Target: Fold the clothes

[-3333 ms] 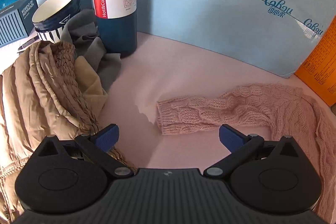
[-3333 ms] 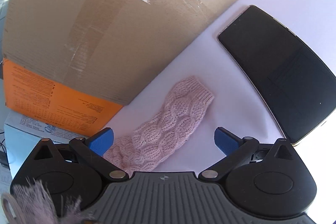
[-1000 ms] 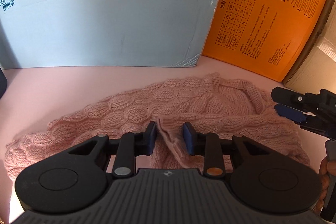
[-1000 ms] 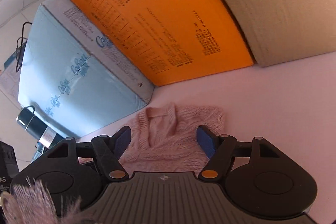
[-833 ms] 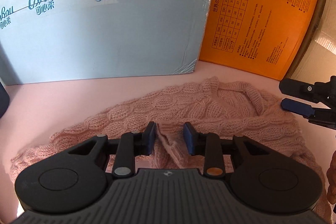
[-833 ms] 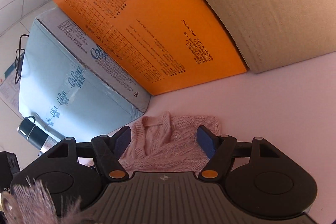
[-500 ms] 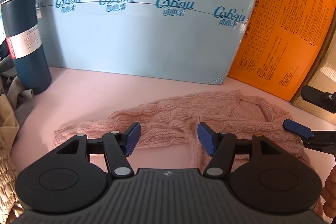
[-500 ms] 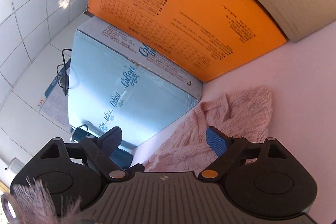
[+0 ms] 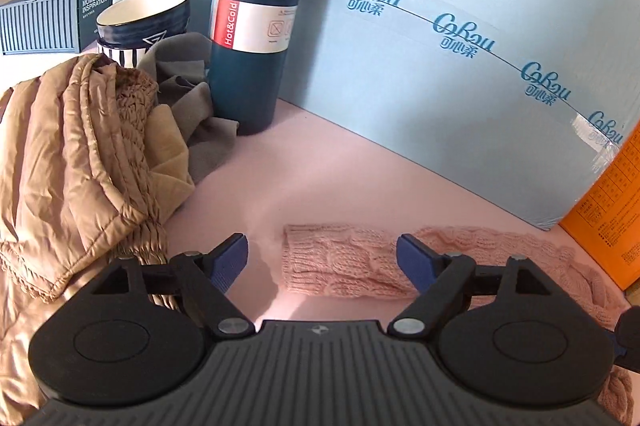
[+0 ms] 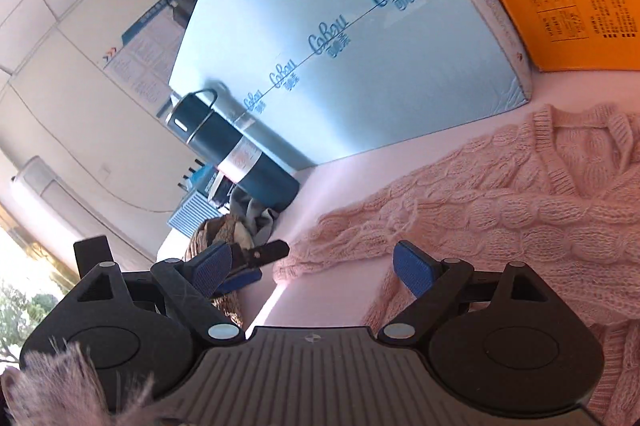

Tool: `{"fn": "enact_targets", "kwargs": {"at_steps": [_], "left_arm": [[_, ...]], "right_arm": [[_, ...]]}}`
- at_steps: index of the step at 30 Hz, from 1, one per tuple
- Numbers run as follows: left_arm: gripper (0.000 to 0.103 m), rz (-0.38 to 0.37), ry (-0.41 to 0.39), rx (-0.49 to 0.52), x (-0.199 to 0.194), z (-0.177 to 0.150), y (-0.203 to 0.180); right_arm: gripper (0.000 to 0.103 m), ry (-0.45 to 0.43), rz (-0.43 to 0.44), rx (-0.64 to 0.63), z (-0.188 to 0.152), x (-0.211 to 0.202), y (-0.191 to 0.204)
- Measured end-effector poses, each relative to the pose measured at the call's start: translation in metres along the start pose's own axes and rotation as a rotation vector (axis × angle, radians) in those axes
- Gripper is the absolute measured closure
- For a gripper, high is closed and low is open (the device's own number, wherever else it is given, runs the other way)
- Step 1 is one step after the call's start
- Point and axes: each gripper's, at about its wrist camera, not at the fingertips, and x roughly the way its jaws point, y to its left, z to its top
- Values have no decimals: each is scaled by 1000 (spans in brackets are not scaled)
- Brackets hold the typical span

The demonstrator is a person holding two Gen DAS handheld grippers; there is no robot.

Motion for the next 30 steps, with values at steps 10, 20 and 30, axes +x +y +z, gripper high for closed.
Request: {"fn": "enact_targets", "kwargs": {"at_steps": [10, 20, 30], "left_arm": [[94, -125, 152, -49, 28, 14, 2], [94, -438, 48, -47, -30, 55, -52], [94, -632, 188, 190, -7, 21, -191]], "right_arm": [[11, 35, -230, -278, -9, 12, 30], [10, -23, -309, -353, -2, -2, 27], [7, -147, -537, -223, -24, -74, -7]]}}
